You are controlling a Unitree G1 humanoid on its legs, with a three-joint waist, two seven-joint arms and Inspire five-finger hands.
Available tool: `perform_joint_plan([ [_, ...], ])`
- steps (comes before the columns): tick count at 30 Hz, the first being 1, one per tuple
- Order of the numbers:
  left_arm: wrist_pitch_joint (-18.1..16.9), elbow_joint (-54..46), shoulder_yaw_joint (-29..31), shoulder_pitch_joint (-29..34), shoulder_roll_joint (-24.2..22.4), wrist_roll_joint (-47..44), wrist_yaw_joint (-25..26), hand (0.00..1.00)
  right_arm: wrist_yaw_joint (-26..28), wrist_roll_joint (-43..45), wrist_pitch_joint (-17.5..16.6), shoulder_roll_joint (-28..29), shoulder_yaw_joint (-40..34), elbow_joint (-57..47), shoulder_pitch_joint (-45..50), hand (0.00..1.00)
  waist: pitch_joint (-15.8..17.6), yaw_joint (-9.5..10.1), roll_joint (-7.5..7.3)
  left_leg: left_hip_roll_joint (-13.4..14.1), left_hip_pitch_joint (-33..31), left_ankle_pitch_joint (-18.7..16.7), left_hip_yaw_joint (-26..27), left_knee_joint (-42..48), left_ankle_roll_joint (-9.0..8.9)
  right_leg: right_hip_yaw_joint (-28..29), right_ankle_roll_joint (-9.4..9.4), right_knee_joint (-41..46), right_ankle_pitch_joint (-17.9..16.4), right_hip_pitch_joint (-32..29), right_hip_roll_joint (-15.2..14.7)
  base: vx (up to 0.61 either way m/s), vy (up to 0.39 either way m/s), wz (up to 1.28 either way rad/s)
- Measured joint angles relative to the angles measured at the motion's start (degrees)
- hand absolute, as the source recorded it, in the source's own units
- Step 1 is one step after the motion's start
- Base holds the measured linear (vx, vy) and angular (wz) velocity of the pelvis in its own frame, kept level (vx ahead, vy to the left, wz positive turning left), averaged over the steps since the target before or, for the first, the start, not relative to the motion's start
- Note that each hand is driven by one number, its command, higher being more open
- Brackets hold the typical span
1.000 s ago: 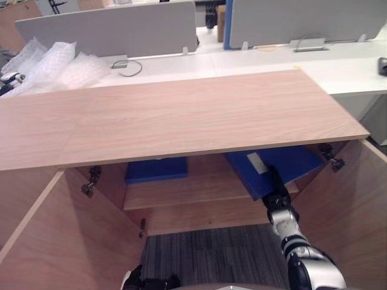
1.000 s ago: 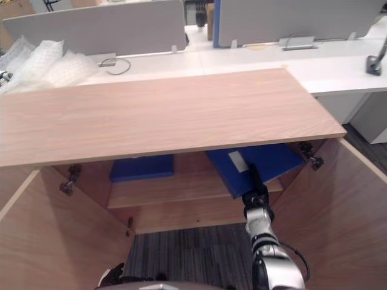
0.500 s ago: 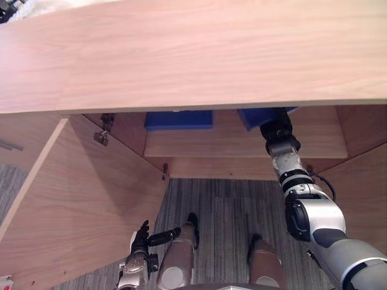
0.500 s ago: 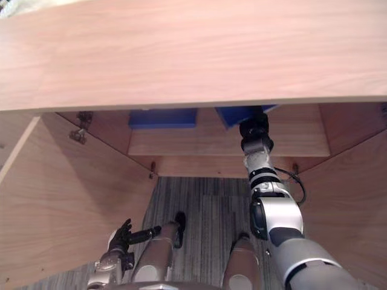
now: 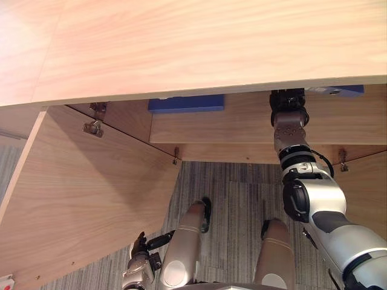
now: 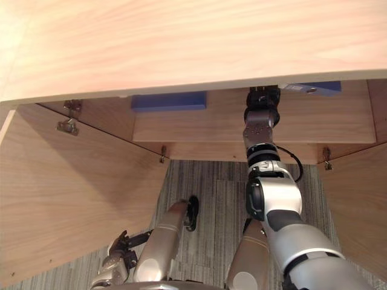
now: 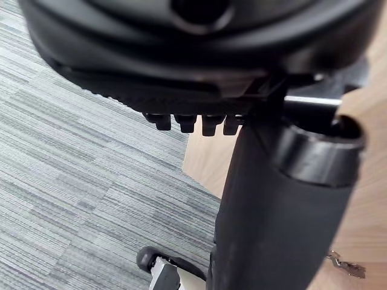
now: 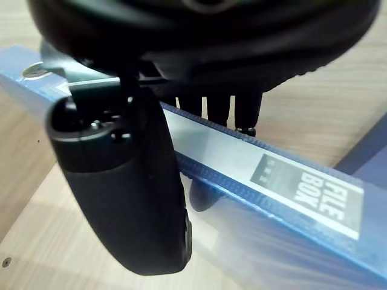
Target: Walk over to the cabinet, pick up the folder, carry it to the office cabinet, place the folder inside the office cabinet, then close the office cabinet door
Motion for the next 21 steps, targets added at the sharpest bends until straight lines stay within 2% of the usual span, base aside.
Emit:
perform_joint_plan([
  [3, 0.0, 0.0, 0.0, -0.1, 0.0, 0.0, 0.0, 1.00, -0.2, -3.1, 1.2, 0.2, 0.4, 0.0, 0.0, 1.00, 0.0, -0.04, 0.04, 0.3, 0.0, -0.1, 0.0, 0.2, -0.15, 0.0, -0.22, 0.6, -0.3, -0.2, 0.1, -0.04, -0.003, -0.02],
  [4, 0.0, 0.0, 0.0, -0.1, 0.0, -0.1, 0.0, 1.00, -0.3, -6.8, 2.3, 0.3, 0.5, 0.3, 0.0, 1.00, 0.0, -0.08, 0.04, 0.3, 0.0, -0.1, 0.0, 0.4, -0.22, 0.1, -0.25, 0.8, -0.4, -0.3, 0.1, -0.04, 0.012, -0.05],
  [6, 0.0, 0.1, 0.0, 0.0, 0.0, 0.0, 0.0, 1.00, -0.3, -13.8, 5.4, 0.1, 1.6, 1.2, 0.0, 1.00, 0.0, -0.21, 0.05, 0.5, 0.0, -0.2, 0.2, 0.7, -0.32, 0.4, -0.26, 1.2, -0.4, -0.4, 0.4, -0.04, 0.014, -0.08],
  [9, 0.0, 0.1, 0.0, 0.0, 0.2, 0.0, -0.1, 1.00, 0.2, -25.0, 10.8, -1.2, 9.2, 3.1, 0.0, 1.00, -0.2, -0.51, 0.02, 1.1, 0.3, -0.2, 0.4, 0.8, -0.39, 0.7, -0.28, 1.4, -0.4, -0.4, 0.9, -0.03, 0.011, -0.08],
  [11, 0.0, 0.2, -0.1, 0.0, 0.2, 0.2, -0.2, 1.00, 2.1, -31.8, 13.7, -1.2, 12.1, 4.5, 0.0, 1.00, -0.6, -0.56, 0.00, 1.3, 0.5, -0.2, 0.4, 0.7, -0.49, 0.7, -0.34, 1.5, -0.4, -0.3, 1.1, -0.01, 0.004, -0.02],
  [14, 0.0, 0.2, -0.4, 0.1, 0.4, 0.4, -1.5, 1.00, 9.5, -41.6, 19.0, -2.0, 18.9, 7.0, -0.1, 1.00, -1.7, -0.34, -0.15, 1.5, 1.3, -0.1, 0.3, 0.2, -0.57, 0.5, -0.45, 1.1, -0.4, 0.4, 1.3, 0.00, 0.000, 0.00],
  [18, 0.0, 0.2, -0.9, 0.2, 0.7, 2.5, -2.9, 1.00, 13.3, -42.5, 21.0, -1.8, 19.0, 9.7, 0.0, 1.00, -2.3, 0.29, -0.46, 1.8, 3.6, -0.1, 0.1, -0.8, -0.58, -0.2, -0.55, -0.8, -0.1, 3.4, 1.4, 0.00, 0.000, 0.00],
  [21, 0.0, 0.3, -1.1, 1.2, 1.7, 2.6, -3.7, 1.00, 14.5, -37.2, 21.3, -1.3, 18.6, 11.1, 1.2, 1.00, -3.7, 0.49, -2.23, 2.1, 5.0, -0.1, -0.1, -1.9, -0.57, -1.0, -0.51, -3.2, 0.5, 5.5, 1.6, 0.03, 0.037, 0.03],
])
